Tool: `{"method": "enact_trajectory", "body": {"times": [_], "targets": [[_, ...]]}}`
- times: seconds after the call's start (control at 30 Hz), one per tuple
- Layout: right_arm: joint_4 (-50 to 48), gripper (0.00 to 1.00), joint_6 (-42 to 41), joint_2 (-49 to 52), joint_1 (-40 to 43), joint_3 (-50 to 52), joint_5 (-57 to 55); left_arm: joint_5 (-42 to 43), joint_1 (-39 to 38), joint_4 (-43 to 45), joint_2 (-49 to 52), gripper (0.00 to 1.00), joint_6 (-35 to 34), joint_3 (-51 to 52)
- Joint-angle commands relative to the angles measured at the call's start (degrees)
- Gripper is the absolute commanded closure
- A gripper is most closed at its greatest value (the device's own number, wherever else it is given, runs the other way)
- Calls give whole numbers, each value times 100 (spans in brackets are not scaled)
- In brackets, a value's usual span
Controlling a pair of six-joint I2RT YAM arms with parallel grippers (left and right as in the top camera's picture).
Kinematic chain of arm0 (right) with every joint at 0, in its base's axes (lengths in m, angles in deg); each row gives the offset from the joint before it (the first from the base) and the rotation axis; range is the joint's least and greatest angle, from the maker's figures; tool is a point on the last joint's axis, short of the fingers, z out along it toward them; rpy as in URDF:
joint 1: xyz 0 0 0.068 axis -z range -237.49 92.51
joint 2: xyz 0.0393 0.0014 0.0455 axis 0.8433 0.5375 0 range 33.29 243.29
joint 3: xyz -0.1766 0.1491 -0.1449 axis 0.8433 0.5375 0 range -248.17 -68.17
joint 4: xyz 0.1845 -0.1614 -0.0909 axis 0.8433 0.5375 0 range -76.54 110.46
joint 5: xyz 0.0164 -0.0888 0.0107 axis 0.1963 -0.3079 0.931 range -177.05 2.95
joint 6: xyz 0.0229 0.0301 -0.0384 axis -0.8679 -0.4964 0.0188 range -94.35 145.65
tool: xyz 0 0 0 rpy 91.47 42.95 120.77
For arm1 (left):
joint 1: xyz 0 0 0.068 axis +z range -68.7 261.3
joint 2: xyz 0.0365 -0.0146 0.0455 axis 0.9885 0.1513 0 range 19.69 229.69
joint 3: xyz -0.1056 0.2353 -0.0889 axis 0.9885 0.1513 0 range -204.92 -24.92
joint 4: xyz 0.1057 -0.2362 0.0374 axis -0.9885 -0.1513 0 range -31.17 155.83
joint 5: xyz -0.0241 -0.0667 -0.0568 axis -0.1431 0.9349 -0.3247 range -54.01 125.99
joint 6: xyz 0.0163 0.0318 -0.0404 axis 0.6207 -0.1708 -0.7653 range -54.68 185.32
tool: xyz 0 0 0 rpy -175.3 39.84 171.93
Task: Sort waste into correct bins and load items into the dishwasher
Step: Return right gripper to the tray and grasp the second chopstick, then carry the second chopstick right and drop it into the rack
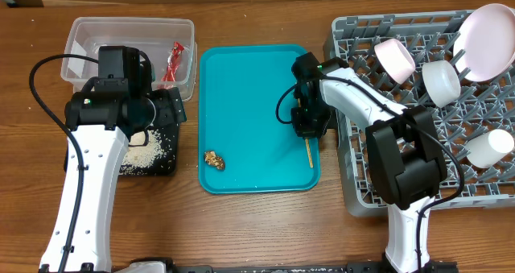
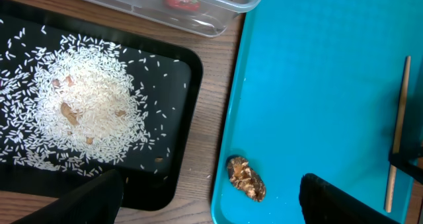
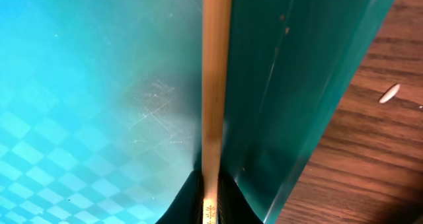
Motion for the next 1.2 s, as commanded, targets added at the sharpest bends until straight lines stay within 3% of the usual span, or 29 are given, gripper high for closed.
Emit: {"method": "enact_trajectory", "body": {"times": [0.0,0.3,0.73,0.97,1.17], "targets": [[31,96,-22,168,7,20,184,42,11,-7,37,13,-76,-48],[192,96,-280,-398,9,-166,260,42,11,-17,37,13,-74,-48],[531,96,308,-2564,422,-726,-730,42,11,-15,37,12,-76,-48],[1141,96,782,-2583,1300,-619,-730,42,11,-13,37,12,-76,-48],[837,96,931,-2533,1434,168,-573,44,11,-13,37,12,-76,-48]]}}
